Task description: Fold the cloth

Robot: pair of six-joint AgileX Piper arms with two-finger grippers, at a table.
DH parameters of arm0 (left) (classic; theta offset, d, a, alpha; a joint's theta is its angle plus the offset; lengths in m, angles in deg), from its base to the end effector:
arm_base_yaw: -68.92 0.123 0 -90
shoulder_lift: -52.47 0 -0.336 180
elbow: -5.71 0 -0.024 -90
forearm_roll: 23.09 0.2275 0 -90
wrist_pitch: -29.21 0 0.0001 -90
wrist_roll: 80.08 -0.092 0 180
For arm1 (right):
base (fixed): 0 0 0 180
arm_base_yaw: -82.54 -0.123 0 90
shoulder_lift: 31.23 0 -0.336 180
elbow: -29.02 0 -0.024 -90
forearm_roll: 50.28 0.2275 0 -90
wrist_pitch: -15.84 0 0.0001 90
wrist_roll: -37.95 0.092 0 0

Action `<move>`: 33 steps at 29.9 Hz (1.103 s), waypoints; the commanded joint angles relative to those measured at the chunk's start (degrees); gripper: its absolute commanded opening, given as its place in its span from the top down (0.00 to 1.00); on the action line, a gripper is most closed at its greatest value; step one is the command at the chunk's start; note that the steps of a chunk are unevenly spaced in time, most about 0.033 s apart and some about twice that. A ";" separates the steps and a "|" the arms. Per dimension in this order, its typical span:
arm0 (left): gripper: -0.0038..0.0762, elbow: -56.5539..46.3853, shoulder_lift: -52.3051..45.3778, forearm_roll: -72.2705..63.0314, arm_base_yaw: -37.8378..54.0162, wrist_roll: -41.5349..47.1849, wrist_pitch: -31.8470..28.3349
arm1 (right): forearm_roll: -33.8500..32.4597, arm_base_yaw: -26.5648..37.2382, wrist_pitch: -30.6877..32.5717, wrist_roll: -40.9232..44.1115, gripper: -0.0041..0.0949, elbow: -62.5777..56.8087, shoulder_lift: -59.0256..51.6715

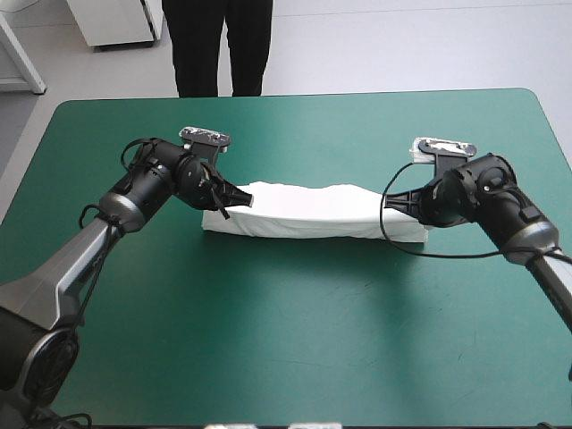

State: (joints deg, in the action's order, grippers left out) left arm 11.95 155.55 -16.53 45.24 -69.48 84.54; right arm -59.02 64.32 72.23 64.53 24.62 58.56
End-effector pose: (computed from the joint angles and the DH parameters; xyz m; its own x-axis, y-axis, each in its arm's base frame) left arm 0.3219 -0.1317 0.3661 -0.8457 0.2411 -0.4761 0.2603 0.9652 0.0263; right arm 0.2626 0.0742 0.3870 -0.8590 0.1036 -0.5014 0.0724 0.9940 0.0814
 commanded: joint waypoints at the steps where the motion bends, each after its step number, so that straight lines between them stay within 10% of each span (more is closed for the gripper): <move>1: 0.96 6.45 2.31 2.14 -0.04 0.32 -2.04 | -0.56 2.15 -2.65 -2.82 0.98 5.47 1.93; 25: 0.96 20.46 21.63 -5.96 5.66 -5.09 -3.17 | 3.40 6.46 -3.33 -7.55 0.95 18.96 24.39; 33: 0.48 25.38 21.17 -10.31 5.66 -11.66 2.89 | 6.88 6.46 1.87 -11.89 0.41 23.12 24.28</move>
State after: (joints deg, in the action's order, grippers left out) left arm 33.06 180.63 -25.95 50.78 -80.08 85.42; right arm -52.71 70.40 72.84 53.66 44.26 85.98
